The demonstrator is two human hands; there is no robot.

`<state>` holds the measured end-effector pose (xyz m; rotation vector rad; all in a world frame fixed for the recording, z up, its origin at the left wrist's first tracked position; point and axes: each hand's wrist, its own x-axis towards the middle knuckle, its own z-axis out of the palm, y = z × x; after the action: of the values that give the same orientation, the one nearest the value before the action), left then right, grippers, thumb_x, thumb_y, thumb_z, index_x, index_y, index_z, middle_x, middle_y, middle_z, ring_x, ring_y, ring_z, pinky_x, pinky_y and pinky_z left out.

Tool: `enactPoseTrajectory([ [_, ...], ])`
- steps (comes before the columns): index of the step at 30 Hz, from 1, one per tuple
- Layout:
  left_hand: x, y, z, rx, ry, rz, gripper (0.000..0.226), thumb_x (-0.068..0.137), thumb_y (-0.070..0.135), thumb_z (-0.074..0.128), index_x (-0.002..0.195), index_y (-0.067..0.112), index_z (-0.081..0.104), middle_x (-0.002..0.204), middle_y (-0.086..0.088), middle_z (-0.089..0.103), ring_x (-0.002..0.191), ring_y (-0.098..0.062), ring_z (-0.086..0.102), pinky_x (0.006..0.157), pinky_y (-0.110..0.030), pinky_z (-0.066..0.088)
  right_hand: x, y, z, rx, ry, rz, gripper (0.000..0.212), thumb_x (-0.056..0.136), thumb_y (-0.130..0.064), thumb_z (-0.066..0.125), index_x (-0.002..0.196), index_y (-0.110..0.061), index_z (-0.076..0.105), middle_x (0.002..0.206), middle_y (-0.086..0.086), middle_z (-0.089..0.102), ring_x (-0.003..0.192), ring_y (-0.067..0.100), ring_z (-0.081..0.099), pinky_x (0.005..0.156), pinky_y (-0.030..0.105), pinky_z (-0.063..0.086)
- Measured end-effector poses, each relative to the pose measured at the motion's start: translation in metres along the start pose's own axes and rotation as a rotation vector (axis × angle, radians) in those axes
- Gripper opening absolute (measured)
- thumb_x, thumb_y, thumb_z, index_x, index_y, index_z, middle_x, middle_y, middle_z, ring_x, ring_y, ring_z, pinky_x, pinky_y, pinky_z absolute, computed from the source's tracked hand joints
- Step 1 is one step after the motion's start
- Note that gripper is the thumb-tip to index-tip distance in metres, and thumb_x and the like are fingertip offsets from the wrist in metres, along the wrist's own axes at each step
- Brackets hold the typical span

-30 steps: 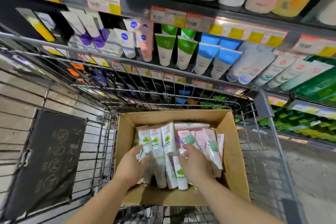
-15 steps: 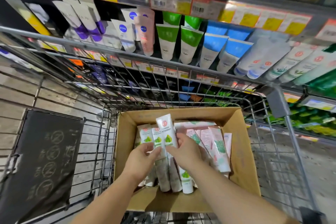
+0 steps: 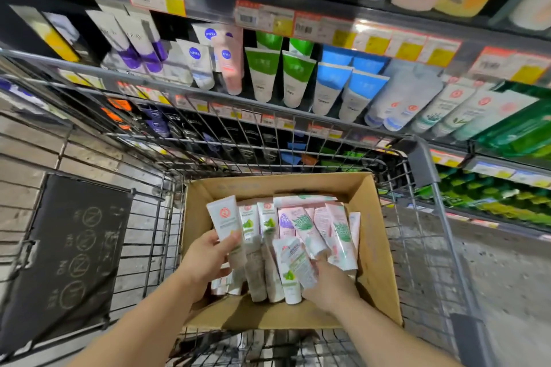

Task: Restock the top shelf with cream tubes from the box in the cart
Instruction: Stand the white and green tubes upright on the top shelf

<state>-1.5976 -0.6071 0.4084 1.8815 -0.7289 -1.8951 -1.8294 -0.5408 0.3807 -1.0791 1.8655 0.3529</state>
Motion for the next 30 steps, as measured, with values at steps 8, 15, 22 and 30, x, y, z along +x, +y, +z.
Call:
enactPoseTrajectory([
  [8,-0.005,-0.017,-0.011,0.03,0.001,-0.055,0.022,0.09,0.031,0.067,0.104,0.013,0.068,0.103,-0.009,0.074,0.101,-0.035,0.068,0.093,-0.056,0.051,0.005,-0.001,0.019,-0.108,0.12,-0.027,0.049,0.089,-0.032,0.058,0.135,-0.02,0.046,0.115,0.0,0.064,0.104,0.022,0.061,0.08,0.031,0.054],
  [15,-0.035,0.021,0.001,0.169,-0.209,-0.017,0.056,0.069,0.058,0.072,0.11,0.02,0.067,0.108,-0.002,0.074,0.102,-0.027,0.069,0.092,-0.048,0.054,-0.044,-0.022,-0.032,0.691,-0.259,-0.103,0.036,0.092,-0.025,0.065,0.123,-0.018,0.048,0.122,0.009,0.062,0.093,0.022,0.071,0.08,0.036,0.06],
  [22,-0.109,0.128,0.05,0.179,-0.439,0.163,0.016,0.096,0.03,0.057,0.095,0.014,0.063,0.067,0.001,0.062,0.052,-0.009,0.052,0.056,-0.023,0.043,-0.126,-0.063,-0.136,0.902,-0.297,-0.337,0.026,0.096,-0.015,0.059,0.122,-0.017,0.057,0.109,0.007,0.069,0.089,0.017,0.066,0.079,0.034,0.056],
  [30,-0.192,0.239,0.128,0.177,-0.533,0.457,0.024,0.098,0.025,0.053,0.11,0.009,0.067,0.097,-0.01,0.074,0.08,-0.02,0.068,0.068,-0.032,0.055,-0.221,-0.04,-0.256,1.025,-0.004,-0.492,0.018,0.095,-0.016,0.06,0.112,-0.02,0.064,0.103,-0.004,0.074,0.084,0.009,0.066,0.071,0.024,0.045],
])
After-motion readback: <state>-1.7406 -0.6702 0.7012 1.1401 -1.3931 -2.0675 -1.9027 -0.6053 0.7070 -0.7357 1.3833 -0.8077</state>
